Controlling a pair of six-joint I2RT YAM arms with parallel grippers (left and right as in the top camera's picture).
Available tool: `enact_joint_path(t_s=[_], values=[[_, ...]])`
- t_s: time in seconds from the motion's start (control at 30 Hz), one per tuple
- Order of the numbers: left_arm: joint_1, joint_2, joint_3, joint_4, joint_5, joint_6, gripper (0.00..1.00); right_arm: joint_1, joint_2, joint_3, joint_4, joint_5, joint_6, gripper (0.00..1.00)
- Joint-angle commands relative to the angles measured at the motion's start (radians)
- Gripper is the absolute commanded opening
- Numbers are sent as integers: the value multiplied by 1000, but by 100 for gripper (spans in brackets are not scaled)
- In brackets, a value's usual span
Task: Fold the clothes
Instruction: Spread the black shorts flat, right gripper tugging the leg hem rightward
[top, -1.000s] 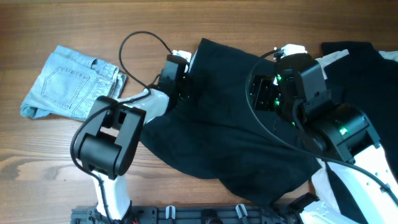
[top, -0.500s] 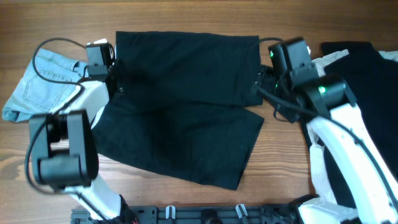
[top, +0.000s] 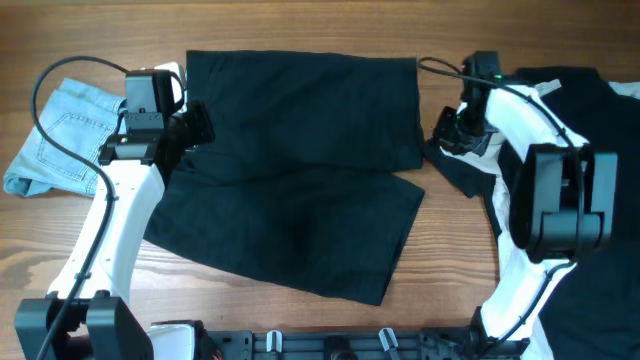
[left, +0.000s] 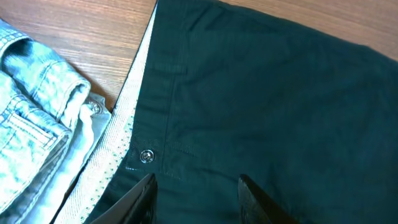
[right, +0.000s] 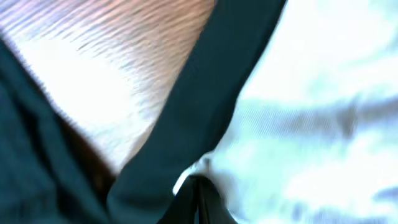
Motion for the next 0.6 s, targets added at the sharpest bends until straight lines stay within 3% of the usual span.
enact_joint_path(t_s=[0.0, 0.07, 0.13, 0.2, 0.27, 0.3, 0.33, 0.47, 0.5, 0.53, 0.57], values=[[-2, -17, -2, -9, 9, 5, 43, 4, 66, 2, 14, -48, -24, 4], [-2, -19, -2, -56, 8, 5, 48, -24, 69, 2, 36, 168, 27, 4], [-2, -19, -2, -104, 8, 5, 51, -105, 68, 16, 46, 241, 76, 4], [-2, -24, -2, -131, 9, 5, 55, -194, 59, 57, 0, 212, 76, 4], [-2, -31, -2, -122, 27, 5, 59, -238, 27, 93, 8, -5, -93, 5], [-2, -38, -2, -111, 64, 5, 61, -237, -12, 100, 29, -158, -219, 27], [-2, -45, -1, -109, 84, 5, 64, -221, -52, 100, 27, -269, -305, 40], [-2, -80, -1, -164, 87, 5, 64, -95, -114, 93, -113, -355, -304, 59], [-2, -80, -1, -189, 87, 5, 63, -64, -110, 78, -141, -340, -290, 68], [-2, -80, -1, -222, 87, 5, 63, -30, -109, 42, -169, -278, -206, 78], [-2, -80, -1, -248, 87, 5, 63, -8, -109, 11, -175, -243, -169, 80]])
